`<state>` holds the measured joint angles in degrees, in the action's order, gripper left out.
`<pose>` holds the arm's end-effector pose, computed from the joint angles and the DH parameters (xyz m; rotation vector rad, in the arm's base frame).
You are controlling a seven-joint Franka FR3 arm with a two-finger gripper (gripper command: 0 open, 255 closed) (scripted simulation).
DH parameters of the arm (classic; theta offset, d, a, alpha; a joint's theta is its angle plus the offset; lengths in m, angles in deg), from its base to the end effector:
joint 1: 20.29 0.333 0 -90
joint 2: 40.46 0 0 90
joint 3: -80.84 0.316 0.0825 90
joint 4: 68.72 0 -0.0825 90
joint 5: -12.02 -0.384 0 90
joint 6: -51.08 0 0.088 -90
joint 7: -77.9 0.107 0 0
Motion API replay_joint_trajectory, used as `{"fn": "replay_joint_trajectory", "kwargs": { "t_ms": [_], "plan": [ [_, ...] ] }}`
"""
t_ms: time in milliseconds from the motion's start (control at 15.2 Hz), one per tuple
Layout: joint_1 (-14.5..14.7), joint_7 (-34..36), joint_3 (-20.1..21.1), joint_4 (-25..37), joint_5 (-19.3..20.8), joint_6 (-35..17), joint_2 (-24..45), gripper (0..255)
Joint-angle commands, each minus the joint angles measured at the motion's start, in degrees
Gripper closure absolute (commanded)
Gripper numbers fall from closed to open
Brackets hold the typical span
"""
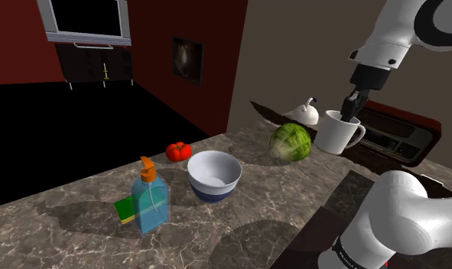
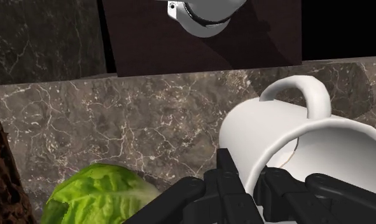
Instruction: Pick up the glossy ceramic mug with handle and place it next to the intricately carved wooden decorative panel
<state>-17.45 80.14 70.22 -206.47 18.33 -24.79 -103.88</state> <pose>0.1922 -0.0685 0.6198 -3.0783 0.1583 -0.0268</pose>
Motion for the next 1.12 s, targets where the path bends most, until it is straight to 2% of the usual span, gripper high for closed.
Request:
{"fn": "replay_joint_trajectory", "kwargs": {
  "t_ms": [0,594,1056],
  "plan": [
    [-0.70,-2.84,-3.04,0.22,2.96,1.18,-1.18,255],
    [-2.23,-14.59,-15.47,5.13,15.04,4.72,-2.24,255],
    [-1.33,-23.82,-25.00,12.18,23.69,6.04,-0.31,255]
  ]
}}
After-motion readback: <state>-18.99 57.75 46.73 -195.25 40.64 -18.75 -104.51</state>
